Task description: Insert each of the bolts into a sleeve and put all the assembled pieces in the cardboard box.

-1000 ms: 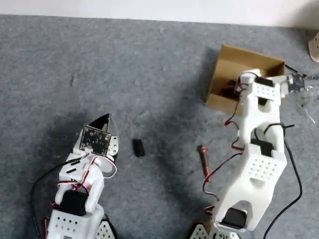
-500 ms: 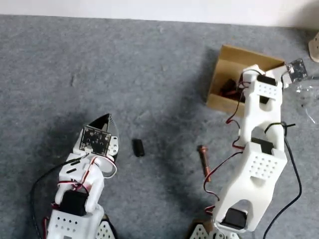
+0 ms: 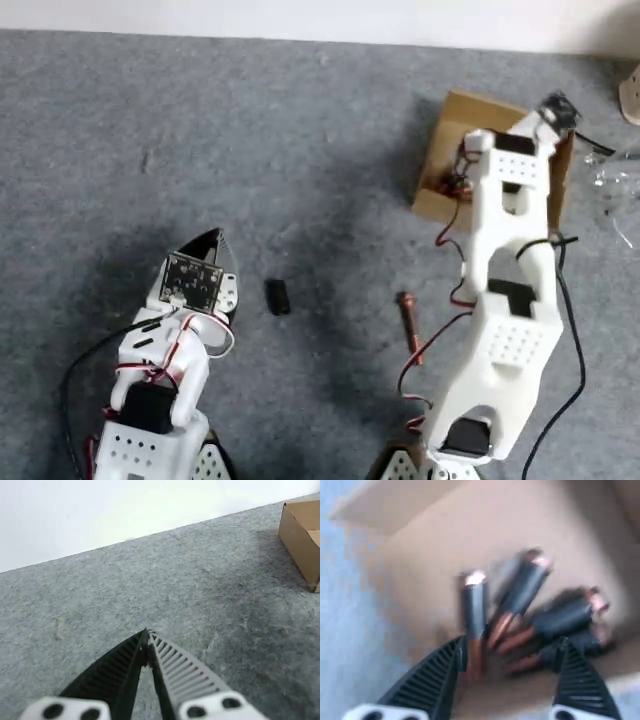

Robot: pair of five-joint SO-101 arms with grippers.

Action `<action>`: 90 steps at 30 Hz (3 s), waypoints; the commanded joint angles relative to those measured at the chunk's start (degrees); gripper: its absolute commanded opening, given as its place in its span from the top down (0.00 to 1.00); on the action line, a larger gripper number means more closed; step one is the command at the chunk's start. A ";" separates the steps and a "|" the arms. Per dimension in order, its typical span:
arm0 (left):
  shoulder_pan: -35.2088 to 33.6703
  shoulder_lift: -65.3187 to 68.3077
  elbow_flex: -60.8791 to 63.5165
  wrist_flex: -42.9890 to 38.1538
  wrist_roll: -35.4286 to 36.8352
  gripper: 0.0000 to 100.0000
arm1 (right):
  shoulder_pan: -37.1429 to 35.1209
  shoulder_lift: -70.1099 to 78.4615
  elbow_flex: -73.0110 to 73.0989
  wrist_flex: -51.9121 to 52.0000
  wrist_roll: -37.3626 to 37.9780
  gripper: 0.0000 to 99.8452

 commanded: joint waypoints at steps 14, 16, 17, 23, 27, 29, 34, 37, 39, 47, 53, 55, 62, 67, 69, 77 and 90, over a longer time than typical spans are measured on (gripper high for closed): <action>-8.04 -1.01 0.92 -4.22 2.02 0.99 | -29.32 -31.25 27.91 2.42 7.38 0.74; -10.07 -1.01 0.66 -4.31 3.52 0.99 | -33.27 -32.48 31.69 -1.01 7.38 0.74; -11.30 -1.01 0.04 -4.31 4.04 0.99 | -35.12 -32.92 33.45 -2.68 7.38 0.74; -15.34 -1.01 -0.57 -4.31 7.91 0.99 | -45.93 -33.27 43.38 -13.76 7.38 0.74; -15.34 -1.01 -0.66 -4.31 7.82 0.99 | -51.91 -33.19 48.48 -20.09 7.38 0.74; -15.34 -1.01 -0.66 -4.31 7.82 0.99 | -53.32 -33.19 51.03 -23.08 7.38 0.74; -15.34 -1.01 -0.57 -4.31 7.82 0.99 | -53.49 -33.10 57.45 -29.32 7.38 0.74; -15.25 -1.01 -0.31 -4.31 7.82 0.99 | -53.49 -33.10 59.03 -29.85 7.38 0.74; -15.08 -1.01 -0.22 -4.31 7.82 0.99 | -53.49 -33.10 59.30 -29.85 7.38 0.74; -15.08 -1.01 -0.22 -4.31 7.82 0.99 | -53.49 -25.36 60.09 -30.02 7.38 0.74; -14.99 -1.01 -0.31 -4.31 7.82 0.99 | -53.67 -17.71 52.97 -24.75 15.30 0.74; -14.99 -1.01 -0.31 -4.31 7.82 0.99 | -53.58 -16.57 50.77 -21.05 15.47 0.74; -14.99 -1.01 -0.31 -4.31 7.82 0.99 | -53.49 -13.67 46.81 -15.34 15.38 0.79; -14.99 -1.01 -0.22 -4.31 7.82 0.99 | -53.49 -13.41 46.37 -15.25 15.74 1.00; -14.99 -1.01 -0.22 -4.31 7.82 0.99 | -53.49 -13.41 46.37 -15.25 15.74 0.99; -14.90 -1.01 -0.22 -4.31 7.91 0.99 | -53.32 -22.73 47.08 -15.34 15.91 1.00; -14.90 -1.01 -0.13 -4.31 7.91 0.99 | -36.70 -58.95 66.95 -19.03 18.11 1.00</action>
